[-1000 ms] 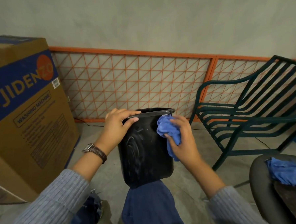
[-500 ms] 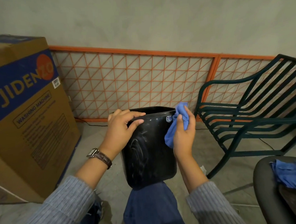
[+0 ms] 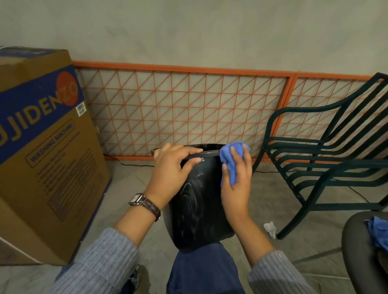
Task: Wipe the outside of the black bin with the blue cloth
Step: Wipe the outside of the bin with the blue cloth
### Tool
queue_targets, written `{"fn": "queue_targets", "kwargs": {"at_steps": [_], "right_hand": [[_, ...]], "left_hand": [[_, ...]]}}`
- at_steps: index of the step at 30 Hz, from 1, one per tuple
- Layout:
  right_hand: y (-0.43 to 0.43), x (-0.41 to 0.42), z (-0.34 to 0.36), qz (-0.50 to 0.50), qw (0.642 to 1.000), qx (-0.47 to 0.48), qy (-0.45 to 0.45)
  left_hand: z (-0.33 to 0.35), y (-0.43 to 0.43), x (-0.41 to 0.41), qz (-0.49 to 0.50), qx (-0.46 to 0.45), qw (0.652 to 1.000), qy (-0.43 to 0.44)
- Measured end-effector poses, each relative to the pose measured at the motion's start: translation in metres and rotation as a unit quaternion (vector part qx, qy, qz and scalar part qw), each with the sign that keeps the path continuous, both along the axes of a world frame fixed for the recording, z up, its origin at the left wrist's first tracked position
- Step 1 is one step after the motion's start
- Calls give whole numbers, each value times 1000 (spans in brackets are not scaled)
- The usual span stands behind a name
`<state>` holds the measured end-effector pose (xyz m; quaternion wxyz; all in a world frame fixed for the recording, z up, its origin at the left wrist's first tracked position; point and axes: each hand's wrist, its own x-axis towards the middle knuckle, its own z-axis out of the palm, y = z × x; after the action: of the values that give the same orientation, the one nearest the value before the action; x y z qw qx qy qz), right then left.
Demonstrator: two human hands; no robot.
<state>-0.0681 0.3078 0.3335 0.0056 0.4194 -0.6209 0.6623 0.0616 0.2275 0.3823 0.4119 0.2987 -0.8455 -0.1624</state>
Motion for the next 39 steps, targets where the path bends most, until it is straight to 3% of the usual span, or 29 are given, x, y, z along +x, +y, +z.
{"fn": "queue_targets", "kwargs": {"at_steps": [4, 5, 8, 10, 14, 16, 21, 26, 28, 33, 39], "right_hand": [[16, -11, -34, 33, 975, 45, 215], [19, -14, -39, 32, 977, 38, 206], [14, -12, -36, -22, 998, 4, 52], [6, -1, -26, -53, 998, 14, 20], [14, 0, -37, 32, 975, 55, 212], [22, -14, -46, 62, 962, 57, 261], [11, -7, -32, -21, 991, 16, 133], [15, -9, -41, 85, 950, 50, 295], [20, -19, -44, 75, 953, 52, 290], [10, 4, -32, 8, 984, 49, 174], [30, -14, -50, 124, 931, 84, 334]], "left_hand": [[-4, 0, 1, 6, -16, 1000, 6], [-4, 0, 0, 6, -16, 1000, 8], [-2, -1, -5, 1, -16, 1000, -1], [-1, -1, -9, 1, -16, 1000, -1], [-3, -7, -6, 0, 2, 1000, 23], [-5, -12, -2, -6, 14, 999, 33], [-2, -11, -5, -21, 23, 999, 28], [-6, -18, -2, -19, 36, 999, 26], [-7, -21, 0, -21, 43, 999, 23], [-4, -18, -6, -33, 41, 998, 22], [-8, -24, 1, -27, 40, 998, 26]]}}
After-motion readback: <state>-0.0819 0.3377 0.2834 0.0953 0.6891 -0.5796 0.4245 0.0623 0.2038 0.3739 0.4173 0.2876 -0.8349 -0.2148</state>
